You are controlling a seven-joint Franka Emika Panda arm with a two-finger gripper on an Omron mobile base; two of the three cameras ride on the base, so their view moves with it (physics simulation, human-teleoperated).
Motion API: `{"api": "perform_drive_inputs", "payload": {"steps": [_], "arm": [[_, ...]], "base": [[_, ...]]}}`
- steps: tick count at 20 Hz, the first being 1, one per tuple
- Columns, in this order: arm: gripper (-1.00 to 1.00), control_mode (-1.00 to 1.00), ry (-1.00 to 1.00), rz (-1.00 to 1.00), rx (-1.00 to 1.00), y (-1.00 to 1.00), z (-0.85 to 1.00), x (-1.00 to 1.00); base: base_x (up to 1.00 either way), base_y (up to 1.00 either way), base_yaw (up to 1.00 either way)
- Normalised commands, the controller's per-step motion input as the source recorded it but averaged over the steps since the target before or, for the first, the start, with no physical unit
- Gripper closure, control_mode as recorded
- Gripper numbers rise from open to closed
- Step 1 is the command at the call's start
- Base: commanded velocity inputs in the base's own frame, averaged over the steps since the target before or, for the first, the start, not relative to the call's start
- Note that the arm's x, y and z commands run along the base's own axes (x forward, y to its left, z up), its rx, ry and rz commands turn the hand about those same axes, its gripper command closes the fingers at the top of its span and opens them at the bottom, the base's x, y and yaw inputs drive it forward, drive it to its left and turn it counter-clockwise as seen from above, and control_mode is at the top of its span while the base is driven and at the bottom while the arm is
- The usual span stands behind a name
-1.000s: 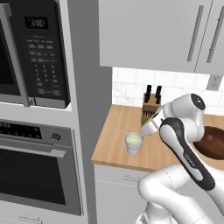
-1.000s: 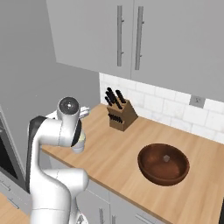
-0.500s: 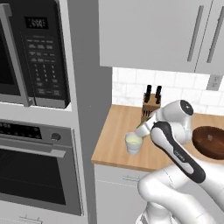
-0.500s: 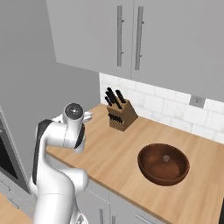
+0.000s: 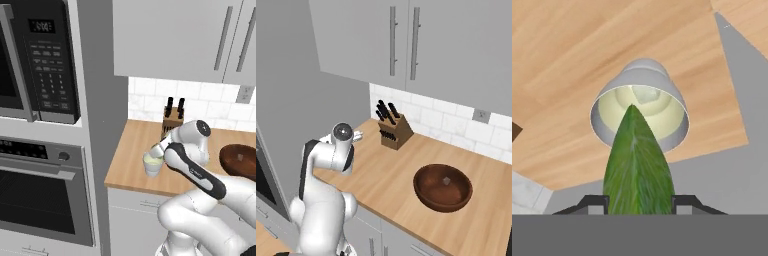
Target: Grab a lemon wedge from the fridge and one ice cube from the ice bowl, and put them in the glass of lemonade.
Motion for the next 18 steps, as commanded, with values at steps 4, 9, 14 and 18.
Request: {"api": "perform_drive_inputs", "payload": {"steps": [4,9,14,18], "arm": [[1.00,-1.00,0.00,0.00,-0.01,0.03,-0.26,0.29],[1.00,-1.00,0.00,0.00,-0.01,0.00,-0.27,0.25],[1.00,-1.00,0.00,0.00,-0.01,0.00,-0.26,0.21],[1.00,-1.00,0.00,0.00,0.00,0.01,-0.22,0.19]], "base": [[0.00,0.00,0.00],[0.00,0.00,0.00],[0.00,0.00,0.00],[0.00,0.00,0.00]]}}
